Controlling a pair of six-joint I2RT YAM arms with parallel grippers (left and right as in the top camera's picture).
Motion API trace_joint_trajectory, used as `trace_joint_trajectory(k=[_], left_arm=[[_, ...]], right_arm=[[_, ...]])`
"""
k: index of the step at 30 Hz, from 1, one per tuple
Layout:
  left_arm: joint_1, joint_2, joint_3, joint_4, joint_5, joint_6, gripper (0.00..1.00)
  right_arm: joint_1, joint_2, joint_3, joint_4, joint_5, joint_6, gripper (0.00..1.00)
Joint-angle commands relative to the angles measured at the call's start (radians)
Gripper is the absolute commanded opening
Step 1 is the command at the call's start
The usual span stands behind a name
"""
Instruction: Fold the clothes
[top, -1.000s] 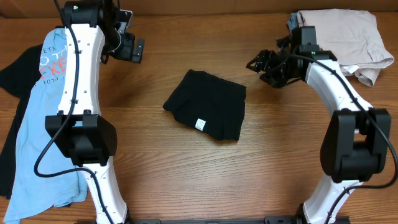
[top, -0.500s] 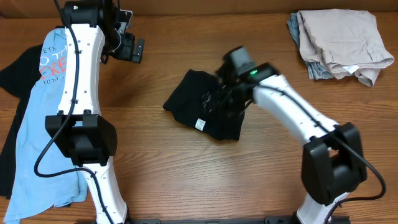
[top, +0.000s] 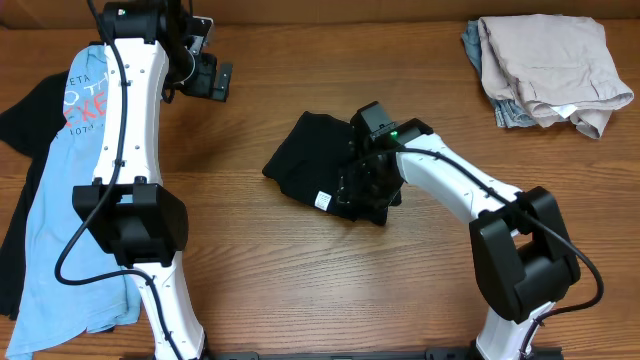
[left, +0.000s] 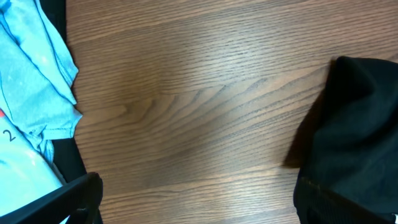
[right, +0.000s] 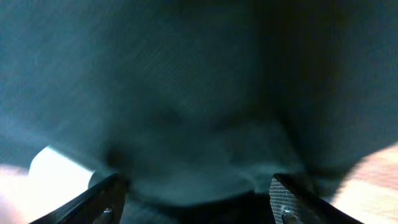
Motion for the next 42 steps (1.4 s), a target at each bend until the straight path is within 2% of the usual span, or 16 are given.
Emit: trace_joint_trajectory(k=[1,5,11,17,21,25,33,36,40,42], left_arm=[[0.005,0.012,0.007,-0.003,0.011,-0.010,1.00],[0.005,0.012,0.007,-0.003,0.012,-0.010,1.00],[0.005,0.012,0.007,-0.004,0.015,-0.014,1.00],[0.005,0.012,0.007,-0.006,0.034,-0.014,1.00],[0.005,0.012,0.007,-0.005,0.034,-0.013,1.00],[0.005,0.012,0.007,-0.005,0.034,-0.013,1.00],[0.005,0.012,0.007,-0.003,0.034,-0.013,1.00],[0.005,0.012,0.007,0.001,0.034,-0.013,1.00],[0.005,0.012,0.007,0.005,0.034,-0.013,1.00],[0.005,0.012,0.007,0.004,0.034,-0.013,1.00]], right_arm=[[-0.058,0.004,-0.006,0.023,0.167,-0.015,0.78],[-0.139,0.004,-0.006,0.062,0.252,-0.063,0.78],[-0.254,0.004,-0.005,0.156,0.245,-0.124,0.78],[-0.291,0.001,0.033,0.106,-0.025,-0.162,0.78],[-0.243,-0.014,0.036,0.089,-0.183,-0.163,0.77],[-0.134,-0.023,0.036,0.085,-0.192,-0.165,0.77],[0.035,-0.023,0.036,0.043,0.063,-0.138,0.77],[0.060,-0.023,0.039,0.028,0.127,-0.138,0.66],[0.090,-0.023,0.055,0.012,0.232,-0.138,0.36],[0.101,-0.023,0.076,0.005,0.270,-0.138,0.32]])
